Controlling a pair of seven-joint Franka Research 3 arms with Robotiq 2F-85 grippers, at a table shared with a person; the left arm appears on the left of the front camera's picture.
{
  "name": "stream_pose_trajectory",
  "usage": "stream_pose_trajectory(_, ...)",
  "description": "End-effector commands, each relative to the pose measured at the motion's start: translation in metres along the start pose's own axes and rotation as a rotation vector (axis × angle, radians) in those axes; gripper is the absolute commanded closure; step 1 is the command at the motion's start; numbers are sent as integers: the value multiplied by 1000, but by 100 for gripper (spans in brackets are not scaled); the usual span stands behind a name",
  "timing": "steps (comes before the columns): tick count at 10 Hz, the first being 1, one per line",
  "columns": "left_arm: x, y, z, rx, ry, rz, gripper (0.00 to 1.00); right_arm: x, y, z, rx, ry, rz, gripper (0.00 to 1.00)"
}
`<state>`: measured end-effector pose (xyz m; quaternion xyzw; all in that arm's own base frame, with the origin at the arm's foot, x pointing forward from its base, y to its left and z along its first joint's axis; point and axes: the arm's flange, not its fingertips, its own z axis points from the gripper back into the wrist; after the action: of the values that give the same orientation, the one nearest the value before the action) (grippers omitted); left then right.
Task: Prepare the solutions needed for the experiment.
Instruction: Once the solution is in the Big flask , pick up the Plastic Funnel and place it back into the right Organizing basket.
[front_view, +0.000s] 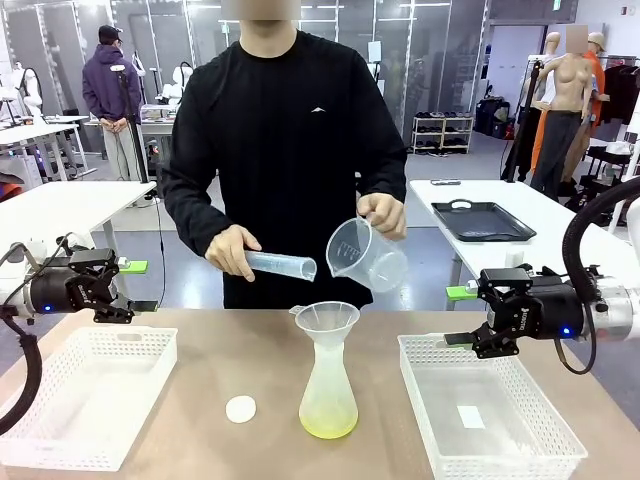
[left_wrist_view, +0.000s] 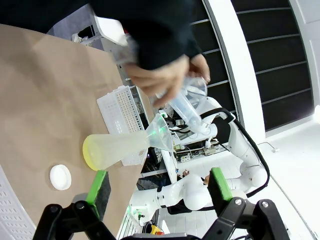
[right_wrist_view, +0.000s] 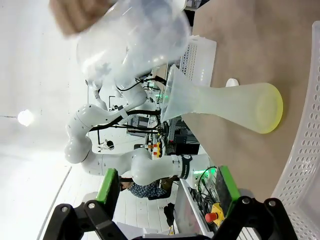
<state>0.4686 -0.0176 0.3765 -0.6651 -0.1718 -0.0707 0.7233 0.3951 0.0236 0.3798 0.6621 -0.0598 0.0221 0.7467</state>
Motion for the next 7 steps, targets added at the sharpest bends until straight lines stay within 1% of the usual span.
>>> stream_pose_trajectory(1,-1,-3,1,2,8,-6,0,-1,0,0,0,1,-3,3)
stream_pose_trajectory(7,-1,-3,1,2,8,-6,0,-1,0,0,0,1,-3,3)
